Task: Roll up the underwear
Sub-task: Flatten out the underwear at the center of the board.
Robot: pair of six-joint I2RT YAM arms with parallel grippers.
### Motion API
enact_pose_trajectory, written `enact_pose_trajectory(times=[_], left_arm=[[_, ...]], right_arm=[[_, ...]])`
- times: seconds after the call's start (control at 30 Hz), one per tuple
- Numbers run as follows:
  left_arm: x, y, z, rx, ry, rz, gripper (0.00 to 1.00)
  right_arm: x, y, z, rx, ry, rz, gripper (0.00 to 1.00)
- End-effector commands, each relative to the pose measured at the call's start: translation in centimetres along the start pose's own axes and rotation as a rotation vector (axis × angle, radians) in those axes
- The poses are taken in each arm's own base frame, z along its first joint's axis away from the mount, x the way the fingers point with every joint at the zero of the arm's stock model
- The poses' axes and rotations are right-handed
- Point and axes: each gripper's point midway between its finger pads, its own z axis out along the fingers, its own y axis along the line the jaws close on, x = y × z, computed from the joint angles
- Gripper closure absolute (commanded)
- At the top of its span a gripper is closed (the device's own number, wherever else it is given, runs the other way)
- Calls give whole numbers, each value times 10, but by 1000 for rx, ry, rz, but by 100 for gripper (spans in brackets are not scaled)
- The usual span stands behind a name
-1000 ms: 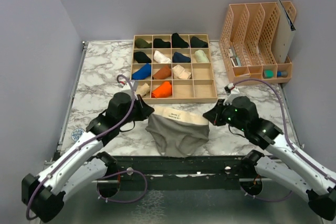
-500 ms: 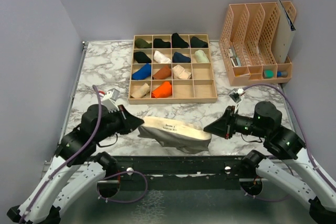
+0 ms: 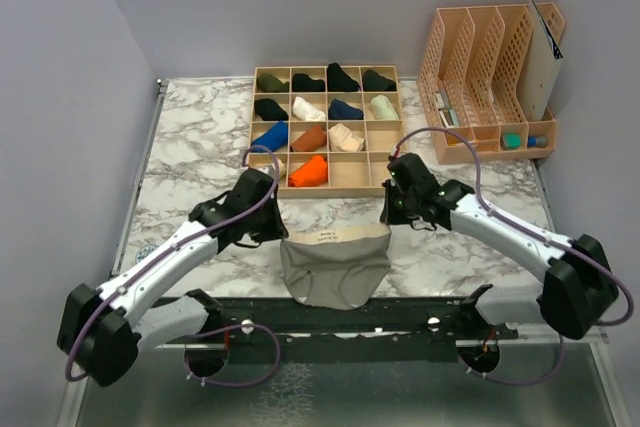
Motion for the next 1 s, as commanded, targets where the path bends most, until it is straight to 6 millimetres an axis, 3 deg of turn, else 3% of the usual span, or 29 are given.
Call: enact_pose_trajectory(times=[0.0,0.23,0.33,0.43,0.5,0.6,0.7,0.77,0.9,0.97], left_arm=[[-43,1,36,-45,-150,94,91],[-69,7,73,-69,-240,180,87],[-72,10,85,-83,-227,220,84],[-71,17,91,-131,-190,239,62],[-72,21,89,-155,-186,245,45],[-77,20,75,-160,-214,251,31],[-79,13,57,-126,-243,254,26],[-74,4,47,-65,-243,256,26],[-42,-26,31,160,-170,210,27],[-17,-27,30,217,-106,135,28]], right_arm=[[-46,-46,28,212,-149,-33,100],[-51,-60,62,219,-135,-27,99],[-54,-64,67,240,-130,-39,88],[-63,-64,61,251,-134,-48,64],[-68,-59,53,228,-144,-62,54],[-74,-56,33,216,-173,-63,31],[-61,-60,19,231,-145,-38,30],[-43,-55,11,180,-122,16,37],[0,9,-1,-264,-74,71,56],[23,43,-11,-489,6,114,61]])
